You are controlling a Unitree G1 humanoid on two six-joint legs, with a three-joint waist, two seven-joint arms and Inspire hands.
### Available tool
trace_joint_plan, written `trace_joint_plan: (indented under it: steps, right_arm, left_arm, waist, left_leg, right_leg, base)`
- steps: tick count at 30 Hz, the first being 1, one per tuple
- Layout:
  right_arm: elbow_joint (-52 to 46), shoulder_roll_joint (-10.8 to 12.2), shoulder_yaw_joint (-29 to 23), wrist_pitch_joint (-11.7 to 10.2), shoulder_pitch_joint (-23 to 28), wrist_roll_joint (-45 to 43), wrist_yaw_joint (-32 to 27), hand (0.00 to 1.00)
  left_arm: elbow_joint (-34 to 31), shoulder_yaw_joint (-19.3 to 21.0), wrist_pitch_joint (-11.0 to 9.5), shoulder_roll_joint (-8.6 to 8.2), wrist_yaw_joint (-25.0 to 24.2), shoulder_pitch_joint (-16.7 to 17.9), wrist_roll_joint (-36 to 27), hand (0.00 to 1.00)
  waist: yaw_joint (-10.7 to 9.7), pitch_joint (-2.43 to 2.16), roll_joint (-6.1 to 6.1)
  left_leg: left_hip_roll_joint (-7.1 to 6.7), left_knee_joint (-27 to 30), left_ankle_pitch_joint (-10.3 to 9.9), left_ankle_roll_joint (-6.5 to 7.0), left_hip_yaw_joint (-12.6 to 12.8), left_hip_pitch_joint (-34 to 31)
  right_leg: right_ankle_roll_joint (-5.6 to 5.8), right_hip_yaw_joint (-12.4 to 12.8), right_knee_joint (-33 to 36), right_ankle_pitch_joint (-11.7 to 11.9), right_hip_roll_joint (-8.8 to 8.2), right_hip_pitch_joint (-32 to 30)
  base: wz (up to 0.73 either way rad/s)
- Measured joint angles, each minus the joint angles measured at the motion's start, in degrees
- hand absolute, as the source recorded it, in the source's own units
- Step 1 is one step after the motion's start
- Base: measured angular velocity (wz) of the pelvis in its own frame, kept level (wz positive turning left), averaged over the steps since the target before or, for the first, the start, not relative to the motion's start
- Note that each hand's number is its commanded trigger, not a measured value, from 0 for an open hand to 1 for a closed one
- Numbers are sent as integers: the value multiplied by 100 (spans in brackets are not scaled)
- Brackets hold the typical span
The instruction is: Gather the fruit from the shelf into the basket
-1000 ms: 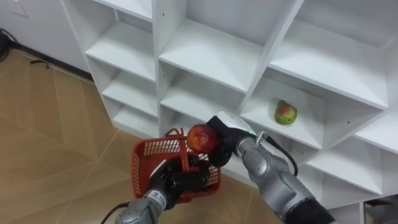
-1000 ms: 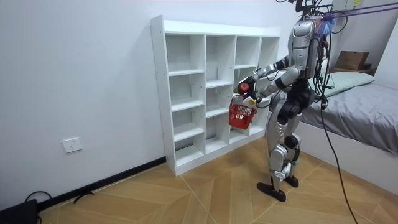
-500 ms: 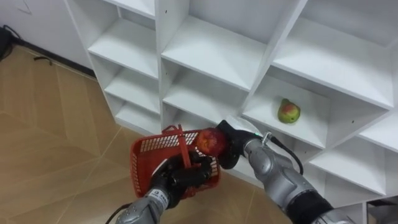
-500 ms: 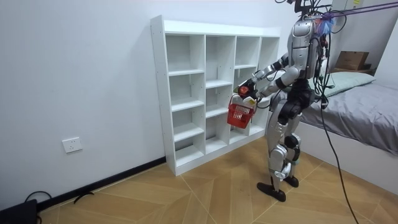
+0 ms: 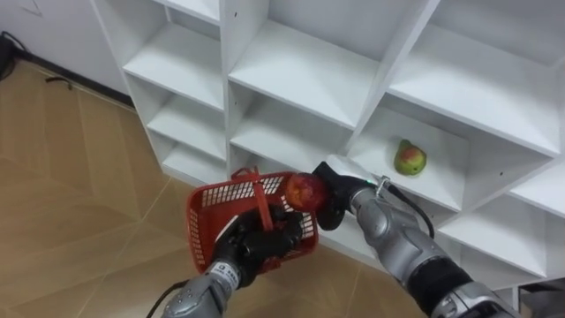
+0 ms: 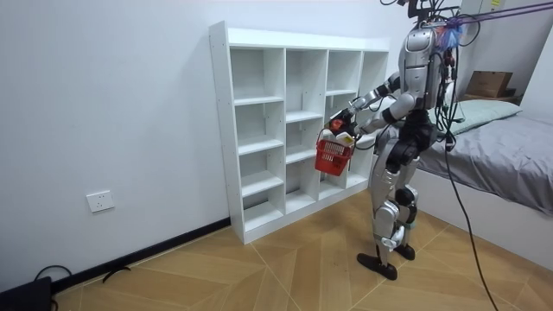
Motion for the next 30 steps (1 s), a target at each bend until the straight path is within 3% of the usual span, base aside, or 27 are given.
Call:
trace_joint_plan:
  steps: [9, 11, 12, 13, 15, 16, 17, 19, 25, 30]
  right_arm:
    - [0, 66, 5, 2, -35, -99, 7, 100]
    - [0, 72, 7, 2, -47, -131, 9, 96]
    - [-1, 73, 11, 8, -47, -135, 9, 76]
    - [-1, 80, 15, 29, -47, -140, 15, 71]
    - [-2, 89, 17, 44, -47, -139, 35, 42]
    - [-5, 96, 17, 56, -47, -139, 58, 36]
    - [-5, 107, 18, 75, -47, -139, 67, 17]
    - [-7, 123, 18, 82, -47, -139, 69, 1]
    - [-249, 144, 14, 169, -50, -147, 139, 0]
    - [-300, 154, 14, 163, -154, -146, 183, 0]
  left_arm:
    - [0, -83, 0, -19, -2, -5, -51, 100]
    - [1, -138, 0, -22, -2, -5, -64, 100]
    - [0, -142, 0, -24, -2, -5, -64, 100]
    - [0, -157, 0, -24, -2, -5, -64, 100]
    - [2, -204, 0, -24, -1, -5, -81, 100]
    - [2, -245, 0, -24, -1, -5, -144, 100]
    - [2, -286, 0, -24, -1, -5, -194, 100]
    - [3, -334, 1, -24, -1, -5, -289, 100]
    - [6, -393, 28, -25, -3, -4, -283, 100]
    - [66, -376, 177, -23, 20, -6, -284, 100]
  waist:
    - [-6, 18, -69]
    - [-5, 22, -77]
    - [-4, 24, -79]
    - [-5, 26, -83]
    - [-10, 26, -83]
    - [-10, 26, -83]
    - [-9, 26, -83]
    - [-9, 26, -83]
    - [-7, 9, -117]
    - [-12, 6, -123]
  left_leg:
    - [-4, -8, 0, 1, 5, -2]
    - [-5, -8, 0, 1, 0, -2]
    - [-4, -8, 0, 1, -1, -2]
    - [-3, -8, 0, 1, -5, -2]
    - [-3, -8, 0, 1, -20, -2]
    - [-3, -7, 0, 1, -20, -2]
    - [-2, -7, 0, 1, -23, -2]
    - [-1, -7, 0, 0, -21, -2]
    - [3, 0, 0, -1, 0, -85]
    - [3, -4, 0, -1, -5, -88]
  right_leg:
    - [1, 15, -10, -1, 6, -2]
    - [1, 38, -10, -1, 7, -4]
    - [1, 38, -10, -1, 7, -5]
    - [1, 38, -10, -1, 7, -6]
    - [1, 41, -10, -1, 7, -5]
    - [1, 44, -9, -1, 7, -5]
    - [1, 45, -7, -1, 8, -6]
    - [1, 51, -6, -1, 9, -8]
    - [-1, 20, 2, 1, 13, -98]
    - [-1, -18, 0, 1, 9, -99]
  base:
    - [0]
    - [0]
    - [0]
    - [0]
    - [0]
    - [0]
    - [0]
    - [0]
    - [0]
    - [0]
